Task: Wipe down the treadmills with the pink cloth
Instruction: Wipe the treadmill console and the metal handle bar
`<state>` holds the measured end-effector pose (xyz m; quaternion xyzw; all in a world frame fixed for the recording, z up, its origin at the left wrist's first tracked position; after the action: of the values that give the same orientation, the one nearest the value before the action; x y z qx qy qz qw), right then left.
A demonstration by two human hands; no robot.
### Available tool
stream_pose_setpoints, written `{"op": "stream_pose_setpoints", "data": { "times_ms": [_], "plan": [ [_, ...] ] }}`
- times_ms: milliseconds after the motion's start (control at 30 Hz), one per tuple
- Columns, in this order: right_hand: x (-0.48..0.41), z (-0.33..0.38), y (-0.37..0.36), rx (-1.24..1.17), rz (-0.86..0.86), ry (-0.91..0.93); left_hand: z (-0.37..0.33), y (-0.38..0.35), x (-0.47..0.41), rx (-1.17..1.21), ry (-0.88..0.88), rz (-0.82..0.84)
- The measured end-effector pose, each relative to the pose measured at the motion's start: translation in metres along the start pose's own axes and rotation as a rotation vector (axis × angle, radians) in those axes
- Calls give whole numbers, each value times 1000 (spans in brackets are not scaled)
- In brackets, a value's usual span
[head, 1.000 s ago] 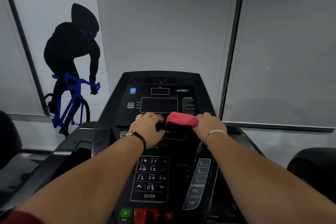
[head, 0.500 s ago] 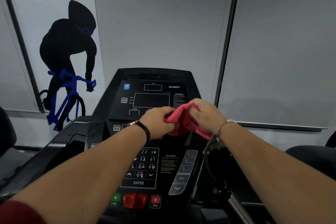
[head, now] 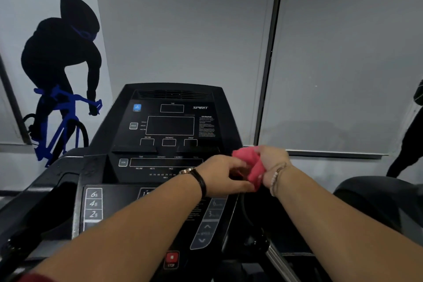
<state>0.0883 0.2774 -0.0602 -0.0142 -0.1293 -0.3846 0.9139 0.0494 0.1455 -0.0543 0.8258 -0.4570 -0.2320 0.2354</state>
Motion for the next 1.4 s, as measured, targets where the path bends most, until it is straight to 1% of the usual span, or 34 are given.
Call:
{"op": "stream_pose_setpoints", "data": {
  "times_ms": [33,67,100,133,167,200,233,267,300,333,367,400,467,533,600,667,733,833,867,900,967,1033,1067,1167,1300,1367,1400],
  "plan": [
    [-6,-1,5,0,-37,28,12,9,-3,-97,13,-40],
    [-13,-4,12,13,-106,71,24,23,-4,-197,29,-140],
    [-20,-7,19,48,-221,130,37,37,-4,-268,54,-258],
    [-21,-6,24,165,-324,211,48,50,-3,-310,72,-358],
    [-23,-5,25,322,-414,307,58,62,-4,-339,81,-419],
    [-23,-4,21,483,-450,421,67,71,-8,-366,93,-442],
    [-24,-5,11,626,-391,529,73,76,-12,-405,111,-430],
    [-26,-10,-5,751,-254,606,79,80,-19,-464,134,-382],
    [-29,-20,-21,870,-96,641,83,79,-26,-539,161,-304],
    [-30,-31,-35,987,15,659,87,77,-33,-601,186,-210],
    [-35,-41,-42,1062,37,712,91,71,-38,-630,204,-130],
    [-39,-48,-47,1105,4,761,96,65,-42,-634,216,-80],
    [-49,-51,-47,1205,-104,811,104,53,-42,-637,212,-65],
    [-60,-45,-51,1309,-196,778,109,47,-41,-685,190,-91],
    [-69,-32,-56,1352,-299,743,112,47,-39,-708,176,-101],
    [-73,-27,-61,1384,-344,778,112,49,-39,-704,172,-81],
    [-69,-34,-59,1379,-262,826,111,52,-39,-682,167,-67],
    [-57,-55,-48,1309,-39,895,111,52,-41,-642,175,-64],
    [-57,-58,-43,1305,7,910,112,51,-41,-634,181,-65],
    [-61,-57,-39,1310,13,926,112,51,-41,-634,185,-68],
    [-73,-50,-36,1342,-45,955,111,51,-42,-639,189,-77],
    [-84,-42,-38,1391,-109,927,109,50,-41,-622,198,-106],
    [-84,-41,-40,1401,-108,903,108,46,-38,-606,211,-126],
    [-67,-55,-40,1319,-13,899,110,26,-26,-585,230,-190],
    [-41,-75,-19,1245,177,1047,117,12,-14,-579,219,-280],
    [-53,-64,-16,1264,186,1076,117,13,-14,-580,212,-304],
    [-63,-57,-17,1292,157,1059,117,13,-14,-582,211,-306]
  ]
}}
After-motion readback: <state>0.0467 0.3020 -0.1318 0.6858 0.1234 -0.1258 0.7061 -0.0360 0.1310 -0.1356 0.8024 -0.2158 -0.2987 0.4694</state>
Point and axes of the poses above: each hand's wrist, its own x-axis away from the middle knuckle, its own y-axis out of the back of the hand, z = x × y, the point moved 4 cm from there along -x, towards the middle knuckle, and after that the axes turned 15 degrees about x, right-handed, at the moved point
